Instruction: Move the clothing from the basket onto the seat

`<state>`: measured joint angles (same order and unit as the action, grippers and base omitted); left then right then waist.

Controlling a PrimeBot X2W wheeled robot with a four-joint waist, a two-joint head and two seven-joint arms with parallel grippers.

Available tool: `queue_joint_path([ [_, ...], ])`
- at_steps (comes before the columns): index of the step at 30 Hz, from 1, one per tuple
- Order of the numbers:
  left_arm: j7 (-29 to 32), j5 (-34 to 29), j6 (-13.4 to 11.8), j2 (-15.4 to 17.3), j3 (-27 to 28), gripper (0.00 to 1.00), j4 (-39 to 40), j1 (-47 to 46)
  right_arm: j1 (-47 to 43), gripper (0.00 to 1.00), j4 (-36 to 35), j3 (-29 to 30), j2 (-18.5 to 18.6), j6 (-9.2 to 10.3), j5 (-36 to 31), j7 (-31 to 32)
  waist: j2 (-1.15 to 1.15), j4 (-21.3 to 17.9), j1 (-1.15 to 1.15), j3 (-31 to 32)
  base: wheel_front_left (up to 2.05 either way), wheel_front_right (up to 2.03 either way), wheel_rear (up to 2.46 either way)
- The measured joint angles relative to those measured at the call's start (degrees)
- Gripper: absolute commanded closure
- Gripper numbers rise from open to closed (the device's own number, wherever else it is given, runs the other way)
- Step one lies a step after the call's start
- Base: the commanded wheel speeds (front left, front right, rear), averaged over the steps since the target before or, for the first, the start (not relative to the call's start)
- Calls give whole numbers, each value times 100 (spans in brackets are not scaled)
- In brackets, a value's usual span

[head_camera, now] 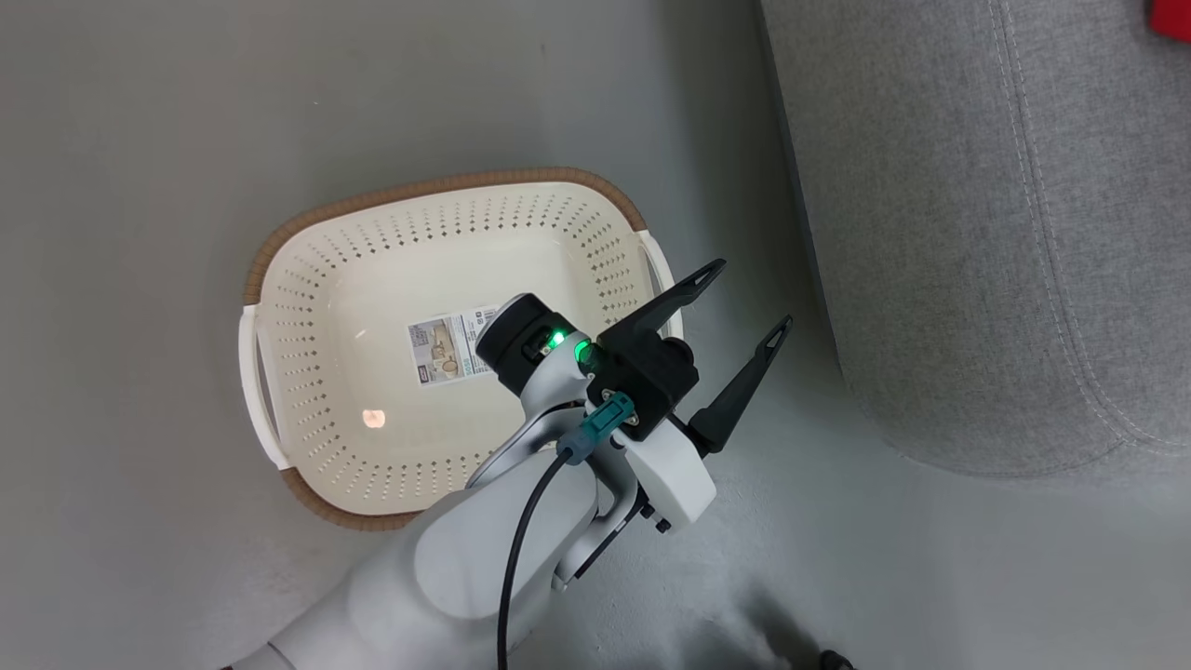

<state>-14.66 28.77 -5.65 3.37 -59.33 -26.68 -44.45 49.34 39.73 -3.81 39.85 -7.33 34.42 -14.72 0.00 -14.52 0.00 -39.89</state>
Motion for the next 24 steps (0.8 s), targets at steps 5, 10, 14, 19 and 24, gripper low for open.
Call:
queue_joint_path([
  [5,0,-23,-15,-11,248,0,92,288,-534,0,-188,-18,-51,0,59,1,0,108,0,316,0,0,0],
  [10,0,-130,-99,-21,709,0,241,675,-1062,0,-544,-13,-156,0,62,1,0,242,0,693,0,0,0],
  [14,0,-255,-96,-33,1226,0,498,1112,-1504,0,-848,-22,-267,0,31,2,0,382,0,1028,0,0,0],
  [19,0,-584,-89,-49,1920,0,683,1686,-1938,0,-1218,-24,-503,0,-16,2,0,593,0,1461,0,0,0],
  [24,0,-937,-91,-58,2720,0,926,2254,-2199,0,-1497,-151,-716,0,-89,2,0,830,0,1905,0,0,0],
])
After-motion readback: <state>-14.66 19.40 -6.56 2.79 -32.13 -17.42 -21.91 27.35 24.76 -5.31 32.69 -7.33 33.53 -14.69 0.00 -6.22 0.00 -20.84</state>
